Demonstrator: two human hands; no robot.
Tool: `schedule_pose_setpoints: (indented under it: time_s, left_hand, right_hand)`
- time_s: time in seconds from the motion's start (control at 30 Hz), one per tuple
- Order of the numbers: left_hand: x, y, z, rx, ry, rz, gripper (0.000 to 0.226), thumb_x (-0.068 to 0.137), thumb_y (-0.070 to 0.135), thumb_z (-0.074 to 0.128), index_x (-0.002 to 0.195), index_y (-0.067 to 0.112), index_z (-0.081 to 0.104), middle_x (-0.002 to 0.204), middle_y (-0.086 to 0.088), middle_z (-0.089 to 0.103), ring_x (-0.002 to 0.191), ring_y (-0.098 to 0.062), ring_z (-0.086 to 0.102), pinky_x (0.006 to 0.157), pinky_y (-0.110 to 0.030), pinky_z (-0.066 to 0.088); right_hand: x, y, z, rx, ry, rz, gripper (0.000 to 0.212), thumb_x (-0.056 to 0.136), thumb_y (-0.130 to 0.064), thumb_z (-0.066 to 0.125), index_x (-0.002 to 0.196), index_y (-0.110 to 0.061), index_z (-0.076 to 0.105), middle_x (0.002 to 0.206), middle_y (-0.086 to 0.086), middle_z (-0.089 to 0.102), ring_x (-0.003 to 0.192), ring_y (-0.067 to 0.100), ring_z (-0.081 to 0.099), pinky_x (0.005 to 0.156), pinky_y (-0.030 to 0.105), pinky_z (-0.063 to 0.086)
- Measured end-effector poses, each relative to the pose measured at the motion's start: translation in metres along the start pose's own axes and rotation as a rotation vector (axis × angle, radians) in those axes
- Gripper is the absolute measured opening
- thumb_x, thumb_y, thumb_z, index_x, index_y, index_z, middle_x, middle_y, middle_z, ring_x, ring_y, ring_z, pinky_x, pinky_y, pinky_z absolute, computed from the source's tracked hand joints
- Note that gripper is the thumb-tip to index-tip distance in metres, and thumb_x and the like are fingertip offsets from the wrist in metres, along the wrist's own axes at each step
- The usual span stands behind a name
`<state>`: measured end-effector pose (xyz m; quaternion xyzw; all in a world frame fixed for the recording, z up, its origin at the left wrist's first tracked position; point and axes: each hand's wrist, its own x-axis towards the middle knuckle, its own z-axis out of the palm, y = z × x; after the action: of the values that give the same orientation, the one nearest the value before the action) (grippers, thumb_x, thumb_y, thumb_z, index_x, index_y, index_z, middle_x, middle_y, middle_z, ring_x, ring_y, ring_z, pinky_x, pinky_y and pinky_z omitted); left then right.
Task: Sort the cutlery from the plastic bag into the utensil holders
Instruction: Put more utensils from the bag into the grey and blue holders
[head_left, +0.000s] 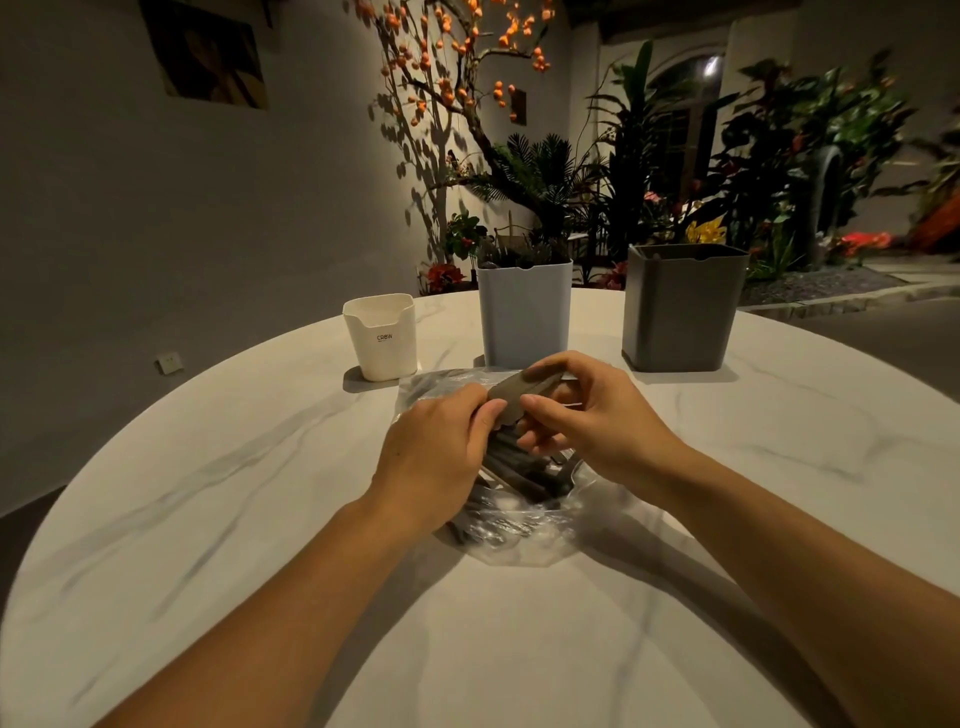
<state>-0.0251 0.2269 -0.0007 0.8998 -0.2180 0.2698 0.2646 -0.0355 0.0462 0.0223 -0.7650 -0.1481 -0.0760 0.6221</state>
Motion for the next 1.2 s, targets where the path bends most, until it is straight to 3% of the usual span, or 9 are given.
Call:
schedule_pose_setpoints:
  time_s: [0.07,0.17,0.4,0.6,0.67,0.8,1.0,1.07,1.2]
  left_hand:
    - [0.0,0.0,0.0,-0.052,-0.009,-0.027,0.029,0.104,0.037,0.045,0.076,0.035,0.049,0.069,0.015,0.054,0.065,-0.009,0.054,0.059,-0.013,0.034]
    - [0.0,0.001,0.0,-0.109,-0.008,-0.051,0.025,0.104,0.035,0.048,0.081,0.032,0.058,0.07,0.014,0.057,0.067,-0.008,0.055,0.059,-0.01,0.036]
    - [0.0,0.002,0.0,-0.31,-0.056,-0.126,0.036,0.106,0.035,0.041,0.077,0.024,0.059,0.07,0.005,0.059,0.068,-0.01,0.054,0.065,-0.032,0.047]
    - [-0.003,0.011,-0.001,-0.332,-0.167,-0.081,0.026,0.107,0.031,0.04,0.096,0.022,0.062,0.075,0.009,0.06,0.071,-0.01,0.057,0.069,-0.033,0.052]
    - [0.0,0.014,-0.002,-0.405,-0.172,-0.101,0.026,0.107,0.028,0.042,0.093,0.019,0.062,0.071,0.005,0.058,0.066,-0.009,0.053,0.065,-0.034,0.049]
    - [0.011,0.024,-0.007,-0.6,-0.165,-0.198,0.02,0.105,0.026,0.049,0.093,0.024,0.065,0.069,0.006,0.058,0.065,-0.006,0.054,0.061,-0.022,0.047]
    - [0.033,0.043,-0.019,-0.857,-0.227,-0.364,0.026,0.107,0.026,0.044,0.103,0.009,0.064,0.064,0.0,0.051,0.047,-0.004,0.043,0.044,-0.015,0.034]
    - [0.042,0.049,-0.022,-0.917,-0.242,-0.378,0.027,0.107,0.027,0.043,0.104,0.008,0.062,0.065,0.0,0.051,0.045,-0.005,0.041,0.044,-0.017,0.033]
    - [0.06,0.062,-0.019,-1.037,-0.286,-0.39,0.034,0.109,0.029,0.036,0.089,0.013,0.059,0.068,-0.003,0.053,0.052,-0.011,0.045,0.048,-0.022,0.037]
  right_hand:
    - [0.0,0.001,0.001,0.003,-0.018,0.016,0.025,0.093,-0.011,0.066,0.116,-0.016,0.059,0.087,0.01,0.075,0.075,0.021,0.075,0.064,0.026,0.06]
    - [0.0,0.001,-0.001,0.071,-0.039,0.04,0.025,0.091,-0.01,0.067,0.114,-0.016,0.06,0.086,0.01,0.075,0.077,0.023,0.075,0.065,0.027,0.06]
    - [0.0,-0.002,-0.008,0.272,-0.122,0.09,0.025,0.092,-0.003,0.061,0.117,-0.008,0.061,0.09,0.015,0.075,0.083,0.026,0.074,0.072,0.03,0.061]
    - [0.002,0.001,-0.005,0.002,0.109,-0.026,0.016,0.086,-0.027,0.071,0.099,-0.017,0.072,0.078,0.001,0.073,0.066,0.014,0.067,0.059,0.023,0.053]
    - [0.004,-0.001,-0.005,0.024,0.123,-0.042,0.013,0.087,-0.027,0.072,0.097,-0.02,0.073,0.083,-0.002,0.074,0.075,0.013,0.07,0.065,0.026,0.057]
    - [0.007,-0.011,-0.004,0.13,0.129,-0.063,0.014,0.093,-0.014,0.066,0.106,-0.014,0.071,0.094,0.003,0.076,0.089,0.018,0.073,0.079,0.034,0.061]
    - [0.021,-0.029,-0.012,0.157,0.103,-0.094,0.03,0.093,-0.005,0.065,0.121,-0.015,0.064,0.11,0.005,0.073,0.105,0.02,0.07,0.09,0.035,0.058]
    - [0.025,-0.035,-0.014,0.096,0.111,-0.121,0.034,0.092,-0.007,0.066,0.124,-0.018,0.061,0.109,0.004,0.073,0.106,0.018,0.069,0.09,0.032,0.057]
    - [0.034,-0.051,-0.027,-0.058,0.216,-0.218,0.042,0.091,-0.004,0.068,0.126,-0.025,0.054,0.095,-0.001,0.07,0.092,0.006,0.069,0.071,0.011,0.053]
